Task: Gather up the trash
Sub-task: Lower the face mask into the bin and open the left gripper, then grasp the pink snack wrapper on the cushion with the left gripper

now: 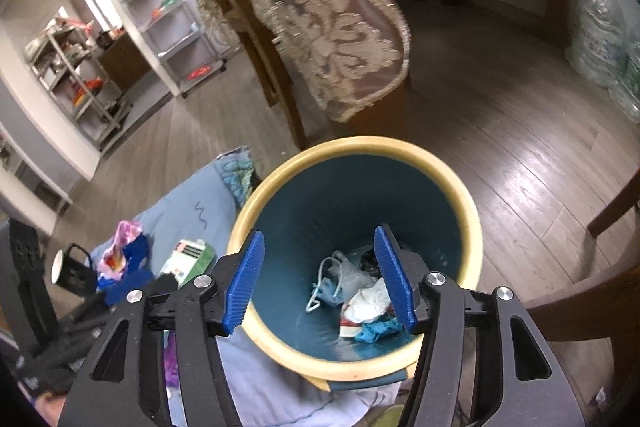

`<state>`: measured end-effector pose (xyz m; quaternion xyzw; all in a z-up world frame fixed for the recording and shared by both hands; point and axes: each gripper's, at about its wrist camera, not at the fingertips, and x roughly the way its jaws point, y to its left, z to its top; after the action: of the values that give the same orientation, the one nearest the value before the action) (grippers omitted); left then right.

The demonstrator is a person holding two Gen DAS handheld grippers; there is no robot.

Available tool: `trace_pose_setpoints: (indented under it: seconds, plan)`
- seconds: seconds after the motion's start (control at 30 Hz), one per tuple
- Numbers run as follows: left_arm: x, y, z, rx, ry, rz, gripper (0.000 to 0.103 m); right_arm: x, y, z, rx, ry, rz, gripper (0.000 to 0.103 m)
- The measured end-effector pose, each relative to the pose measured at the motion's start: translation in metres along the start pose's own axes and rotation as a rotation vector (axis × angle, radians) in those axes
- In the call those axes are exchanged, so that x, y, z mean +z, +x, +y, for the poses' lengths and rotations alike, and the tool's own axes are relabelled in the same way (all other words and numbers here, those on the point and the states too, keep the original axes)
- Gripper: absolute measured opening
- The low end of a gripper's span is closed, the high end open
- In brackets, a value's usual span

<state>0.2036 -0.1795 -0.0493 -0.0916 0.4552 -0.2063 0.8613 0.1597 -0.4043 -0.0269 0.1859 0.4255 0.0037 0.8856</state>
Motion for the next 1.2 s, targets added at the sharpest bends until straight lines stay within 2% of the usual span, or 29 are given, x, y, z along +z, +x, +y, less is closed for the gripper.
trace_pose_setpoints:
  seconds: [0.2, 0.37, 0.63, 0.73, 0.87, 0.93, 0.97, 1.0, 1.07, 1.2]
  plan:
    - [0.008, -0.027, 0.050, 0.123, -0.070, -0.043, 0.088, -0.003, 0.006, 0.019, 0.032, -0.037, 0.018, 0.062]
    - [0.019, -0.050, 0.098, 0.254, -0.121, -0.078, 0.088, -0.006, 0.011, 0.029, 0.049, -0.053, 0.032, 0.062]
    - [0.038, -0.061, 0.164, 0.380, -0.146, -0.045, 0.085, -0.009, 0.020, 0.051, 0.087, -0.083, 0.053, 0.062]
    - [0.039, -0.047, 0.190, 0.398, -0.169, 0.024, 0.077, -0.010, 0.023, 0.059, 0.098, -0.098, 0.059, 0.062]
    - [0.035, -0.028, 0.217, 0.386, -0.191, 0.102, 0.065, -0.011, 0.027, 0.067, 0.105, -0.115, 0.068, 0.062]
    - [0.033, -0.023, 0.226, 0.367, -0.217, 0.118, 0.054, -0.012, 0.029, 0.070, 0.106, -0.123, 0.075, 0.062]
    - [0.032, -0.024, 0.229, 0.363, -0.227, 0.121, 0.045, -0.013, 0.031, 0.072, 0.107, -0.128, 0.078, 0.062]
    - [0.031, -0.024, 0.231, 0.357, -0.235, 0.123, 0.027, -0.014, 0.032, 0.074, 0.108, -0.135, 0.083, 0.062]
    - [0.027, -0.027, 0.231, 0.352, -0.250, 0.119, 0.015, -0.016, 0.034, 0.077, 0.112, -0.145, 0.092, 0.062]
    - [0.023, -0.040, 0.229, 0.352, -0.256, 0.079, 0.010, -0.023, 0.039, 0.083, 0.130, -0.165, 0.121, 0.062]
